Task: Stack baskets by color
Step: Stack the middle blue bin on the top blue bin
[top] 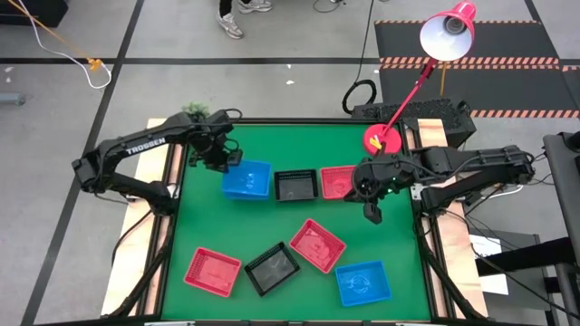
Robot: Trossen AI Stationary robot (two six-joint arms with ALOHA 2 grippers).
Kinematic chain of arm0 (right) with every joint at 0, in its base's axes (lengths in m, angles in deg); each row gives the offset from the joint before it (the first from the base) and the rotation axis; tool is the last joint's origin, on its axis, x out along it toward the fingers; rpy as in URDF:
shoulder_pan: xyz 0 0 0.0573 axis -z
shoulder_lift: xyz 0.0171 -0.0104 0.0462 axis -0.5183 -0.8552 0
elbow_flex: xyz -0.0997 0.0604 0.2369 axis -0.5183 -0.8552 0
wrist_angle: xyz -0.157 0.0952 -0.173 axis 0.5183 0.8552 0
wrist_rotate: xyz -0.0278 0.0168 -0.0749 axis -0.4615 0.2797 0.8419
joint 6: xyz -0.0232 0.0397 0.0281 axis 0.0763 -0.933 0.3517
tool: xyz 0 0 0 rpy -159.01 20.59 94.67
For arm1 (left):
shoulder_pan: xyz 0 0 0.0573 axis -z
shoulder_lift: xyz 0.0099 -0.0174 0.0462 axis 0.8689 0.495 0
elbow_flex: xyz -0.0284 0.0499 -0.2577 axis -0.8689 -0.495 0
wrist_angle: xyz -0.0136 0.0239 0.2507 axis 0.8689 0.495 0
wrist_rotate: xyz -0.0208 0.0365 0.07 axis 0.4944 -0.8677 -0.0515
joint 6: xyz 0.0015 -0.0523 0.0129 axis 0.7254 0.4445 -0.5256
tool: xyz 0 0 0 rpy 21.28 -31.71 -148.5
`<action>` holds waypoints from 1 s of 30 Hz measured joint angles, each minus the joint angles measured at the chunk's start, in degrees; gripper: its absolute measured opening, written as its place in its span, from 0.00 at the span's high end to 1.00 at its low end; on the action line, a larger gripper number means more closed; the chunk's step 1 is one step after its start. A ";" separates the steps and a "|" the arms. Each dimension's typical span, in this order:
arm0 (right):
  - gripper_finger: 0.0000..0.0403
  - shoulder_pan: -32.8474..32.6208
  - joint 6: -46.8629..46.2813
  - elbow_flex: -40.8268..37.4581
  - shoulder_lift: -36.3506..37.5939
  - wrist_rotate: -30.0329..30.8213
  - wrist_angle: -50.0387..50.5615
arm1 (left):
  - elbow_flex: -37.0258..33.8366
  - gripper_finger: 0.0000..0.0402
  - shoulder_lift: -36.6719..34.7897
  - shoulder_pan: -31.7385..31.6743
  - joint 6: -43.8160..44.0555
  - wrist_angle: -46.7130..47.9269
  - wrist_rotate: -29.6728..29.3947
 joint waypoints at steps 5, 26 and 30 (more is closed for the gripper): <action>0.96 0.04 0.15 0.00 0.02 0.07 0.48 | -2.07 0.98 -0.02 -0.09 -0.68 -1.71 -1.45; 0.96 0.78 1.51 0.00 0.02 1.45 0.50 | -6.18 0.97 -0.02 -0.07 1.71 -8.28 -1.75; 0.96 1.53 1.65 0.00 0.02 1.43 0.50 | -6.18 0.92 -0.02 0.06 2.02 -8.31 -2.51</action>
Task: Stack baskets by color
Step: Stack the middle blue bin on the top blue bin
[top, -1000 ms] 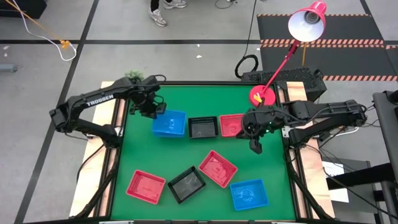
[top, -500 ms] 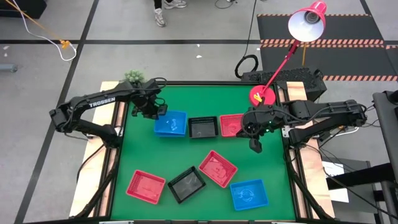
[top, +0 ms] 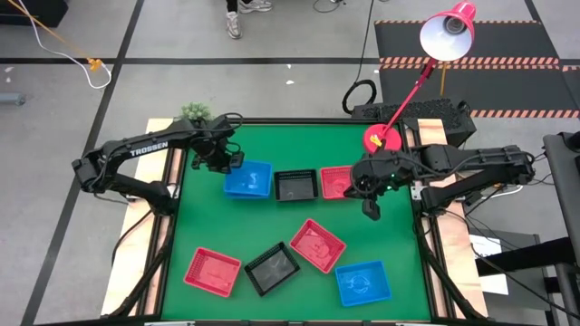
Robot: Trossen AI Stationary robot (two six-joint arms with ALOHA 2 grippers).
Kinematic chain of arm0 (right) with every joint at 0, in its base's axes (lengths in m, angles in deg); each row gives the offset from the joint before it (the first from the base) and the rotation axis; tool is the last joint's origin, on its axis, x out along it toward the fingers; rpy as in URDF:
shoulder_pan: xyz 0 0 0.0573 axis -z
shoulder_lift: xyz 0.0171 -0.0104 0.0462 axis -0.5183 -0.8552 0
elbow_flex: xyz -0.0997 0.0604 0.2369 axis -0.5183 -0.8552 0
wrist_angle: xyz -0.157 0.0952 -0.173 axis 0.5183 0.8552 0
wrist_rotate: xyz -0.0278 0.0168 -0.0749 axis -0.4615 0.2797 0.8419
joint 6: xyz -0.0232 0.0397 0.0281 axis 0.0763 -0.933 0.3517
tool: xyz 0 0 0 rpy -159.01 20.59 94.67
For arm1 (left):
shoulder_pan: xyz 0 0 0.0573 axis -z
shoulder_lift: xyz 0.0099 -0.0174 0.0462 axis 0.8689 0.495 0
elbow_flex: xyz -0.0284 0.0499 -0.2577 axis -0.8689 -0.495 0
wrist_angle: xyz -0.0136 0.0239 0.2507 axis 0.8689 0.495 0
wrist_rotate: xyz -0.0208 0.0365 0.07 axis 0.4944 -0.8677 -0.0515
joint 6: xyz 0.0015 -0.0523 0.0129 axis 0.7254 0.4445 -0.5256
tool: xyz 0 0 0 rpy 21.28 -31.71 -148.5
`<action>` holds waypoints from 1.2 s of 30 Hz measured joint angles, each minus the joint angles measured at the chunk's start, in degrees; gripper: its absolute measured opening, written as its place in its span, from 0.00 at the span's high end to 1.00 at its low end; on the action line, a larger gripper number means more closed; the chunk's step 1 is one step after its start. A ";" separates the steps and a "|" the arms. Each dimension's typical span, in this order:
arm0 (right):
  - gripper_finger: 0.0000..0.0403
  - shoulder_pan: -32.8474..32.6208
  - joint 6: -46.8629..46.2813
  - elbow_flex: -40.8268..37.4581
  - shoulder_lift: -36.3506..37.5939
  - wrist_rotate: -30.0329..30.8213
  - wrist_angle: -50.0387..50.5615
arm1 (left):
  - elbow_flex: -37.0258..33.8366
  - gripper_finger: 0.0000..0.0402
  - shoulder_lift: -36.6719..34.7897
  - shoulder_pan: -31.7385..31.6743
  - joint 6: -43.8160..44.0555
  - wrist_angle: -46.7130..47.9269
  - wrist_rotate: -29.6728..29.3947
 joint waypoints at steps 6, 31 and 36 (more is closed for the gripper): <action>0.96 0.89 0.06 0.00 0.00 -0.04 0.00 | 0.00 0.84 0.00 0.83 0.43 0.02 -0.81; 0.96 1.05 -3.84 0.00 0.00 -0.38 0.11 | 0.04 0.82 -0.71 4.60 -7.36 2.35 -6.82; 0.96 1.05 -4.92 0.00 0.00 -0.33 0.03 | 0.04 0.97 -0.68 4.53 -8.31 -0.14 -8.94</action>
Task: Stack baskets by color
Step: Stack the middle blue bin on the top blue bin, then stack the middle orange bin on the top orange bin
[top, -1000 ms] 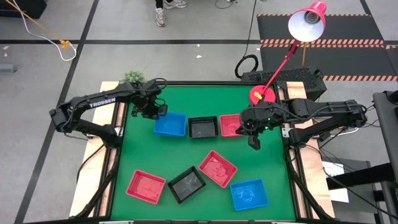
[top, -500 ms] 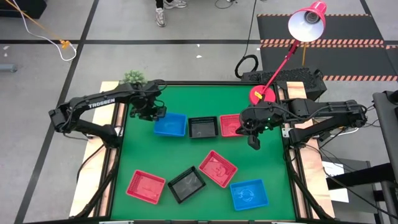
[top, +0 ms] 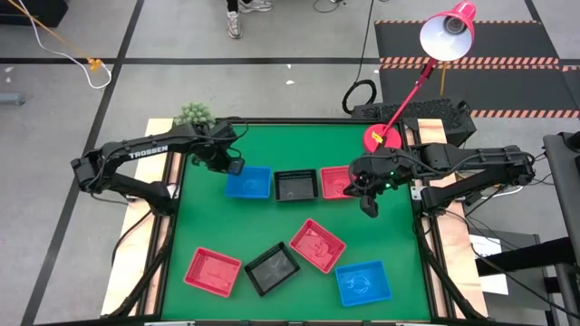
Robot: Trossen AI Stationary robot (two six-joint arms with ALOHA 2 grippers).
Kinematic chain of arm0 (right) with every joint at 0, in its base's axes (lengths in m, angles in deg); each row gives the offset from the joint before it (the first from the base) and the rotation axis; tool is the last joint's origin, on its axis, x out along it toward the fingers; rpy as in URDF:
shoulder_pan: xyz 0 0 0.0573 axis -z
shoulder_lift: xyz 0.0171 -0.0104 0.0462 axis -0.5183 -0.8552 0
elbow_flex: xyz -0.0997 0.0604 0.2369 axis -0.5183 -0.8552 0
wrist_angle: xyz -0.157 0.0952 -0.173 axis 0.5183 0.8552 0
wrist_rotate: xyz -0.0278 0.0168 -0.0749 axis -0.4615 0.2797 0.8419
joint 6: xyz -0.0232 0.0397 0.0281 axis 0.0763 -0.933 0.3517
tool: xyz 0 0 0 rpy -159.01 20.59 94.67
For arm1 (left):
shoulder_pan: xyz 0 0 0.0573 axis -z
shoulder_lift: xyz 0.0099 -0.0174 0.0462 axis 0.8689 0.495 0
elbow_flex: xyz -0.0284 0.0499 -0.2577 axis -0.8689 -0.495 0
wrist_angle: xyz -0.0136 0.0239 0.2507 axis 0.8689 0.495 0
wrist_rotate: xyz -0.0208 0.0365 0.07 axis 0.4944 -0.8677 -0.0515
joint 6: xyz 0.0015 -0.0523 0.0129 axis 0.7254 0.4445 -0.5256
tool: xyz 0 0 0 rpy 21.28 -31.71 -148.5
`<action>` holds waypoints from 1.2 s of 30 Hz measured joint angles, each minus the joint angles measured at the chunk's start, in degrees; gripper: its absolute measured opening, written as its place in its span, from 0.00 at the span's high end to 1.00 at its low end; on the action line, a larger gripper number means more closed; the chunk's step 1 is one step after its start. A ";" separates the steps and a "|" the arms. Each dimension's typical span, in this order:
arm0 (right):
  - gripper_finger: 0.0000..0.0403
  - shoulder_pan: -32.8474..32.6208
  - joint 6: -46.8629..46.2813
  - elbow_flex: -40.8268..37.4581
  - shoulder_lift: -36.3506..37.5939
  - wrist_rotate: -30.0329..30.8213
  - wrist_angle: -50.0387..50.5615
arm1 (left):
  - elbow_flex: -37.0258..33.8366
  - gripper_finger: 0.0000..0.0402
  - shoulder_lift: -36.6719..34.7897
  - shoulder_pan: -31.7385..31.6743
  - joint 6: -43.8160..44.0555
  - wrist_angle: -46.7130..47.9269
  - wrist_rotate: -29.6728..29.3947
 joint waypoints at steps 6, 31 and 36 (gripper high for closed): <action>0.96 0.00 -2.17 0.00 0.00 0.07 -0.12 | -1.32 0.94 -0.05 -0.24 0.40 0.78 -1.78; 0.96 -20.83 -72.98 0.00 -0.95 6.93 -3.40 | -1.73 0.96 -9.86 4.86 -4.51 -11.75 -0.40; 0.96 -27.92 -83.55 0.02 -3.09 7.92 -10.13 | -1.74 0.99 -12.14 10.12 -1.39 -11.79 -1.43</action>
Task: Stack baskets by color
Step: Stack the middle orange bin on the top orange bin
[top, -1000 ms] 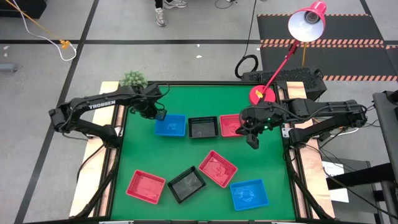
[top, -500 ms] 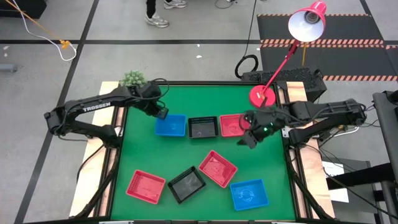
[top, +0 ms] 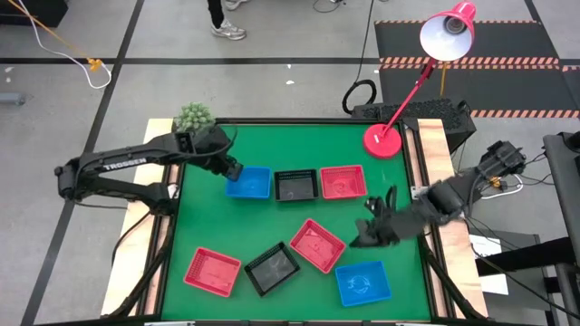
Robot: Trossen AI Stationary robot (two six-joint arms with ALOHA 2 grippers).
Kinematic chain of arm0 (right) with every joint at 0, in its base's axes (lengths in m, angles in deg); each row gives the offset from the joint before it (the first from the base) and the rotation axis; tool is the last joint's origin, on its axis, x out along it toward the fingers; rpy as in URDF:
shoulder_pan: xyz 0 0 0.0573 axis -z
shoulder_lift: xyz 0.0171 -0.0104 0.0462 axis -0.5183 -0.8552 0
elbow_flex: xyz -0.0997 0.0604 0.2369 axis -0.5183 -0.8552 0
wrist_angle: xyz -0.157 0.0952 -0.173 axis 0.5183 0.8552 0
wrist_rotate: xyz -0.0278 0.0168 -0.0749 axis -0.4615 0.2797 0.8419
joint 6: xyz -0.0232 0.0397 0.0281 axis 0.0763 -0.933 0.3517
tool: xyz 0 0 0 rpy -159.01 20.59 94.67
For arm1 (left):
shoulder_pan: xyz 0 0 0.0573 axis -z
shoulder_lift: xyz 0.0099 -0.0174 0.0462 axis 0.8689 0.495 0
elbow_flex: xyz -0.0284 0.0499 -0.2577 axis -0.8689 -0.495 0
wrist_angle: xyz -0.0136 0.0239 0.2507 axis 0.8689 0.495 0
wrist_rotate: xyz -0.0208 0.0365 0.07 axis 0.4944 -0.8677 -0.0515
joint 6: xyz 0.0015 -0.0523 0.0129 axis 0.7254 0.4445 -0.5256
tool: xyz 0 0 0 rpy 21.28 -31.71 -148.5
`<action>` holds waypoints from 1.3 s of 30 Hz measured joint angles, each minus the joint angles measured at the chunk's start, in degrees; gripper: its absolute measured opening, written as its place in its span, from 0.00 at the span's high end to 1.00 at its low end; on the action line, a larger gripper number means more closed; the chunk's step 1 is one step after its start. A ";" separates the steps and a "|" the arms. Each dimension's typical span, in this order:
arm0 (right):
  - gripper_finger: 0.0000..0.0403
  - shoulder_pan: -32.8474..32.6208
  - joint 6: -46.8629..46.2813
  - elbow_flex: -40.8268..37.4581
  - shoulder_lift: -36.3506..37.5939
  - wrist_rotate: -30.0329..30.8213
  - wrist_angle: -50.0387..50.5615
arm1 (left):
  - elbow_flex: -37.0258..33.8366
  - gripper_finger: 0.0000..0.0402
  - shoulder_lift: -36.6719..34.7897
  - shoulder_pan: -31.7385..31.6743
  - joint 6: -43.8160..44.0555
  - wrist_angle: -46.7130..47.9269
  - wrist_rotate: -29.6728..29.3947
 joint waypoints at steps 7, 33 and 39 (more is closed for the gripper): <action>0.93 -3.97 -5.06 0.00 -4.57 2.72 -0.43 | 0.01 0.98 -0.78 6.82 3.57 0.01 -4.95; 0.43 0.12 -2.66 -1.32 -22.63 1.21 4.35 | 0.01 0.99 -0.31 29.89 23.85 -12.19 -12.43; 0.45 0.24 -4.80 -8.86 -20.61 1.17 0.28 | 0.01 0.96 -0.31 35.22 27.62 -15.10 -16.65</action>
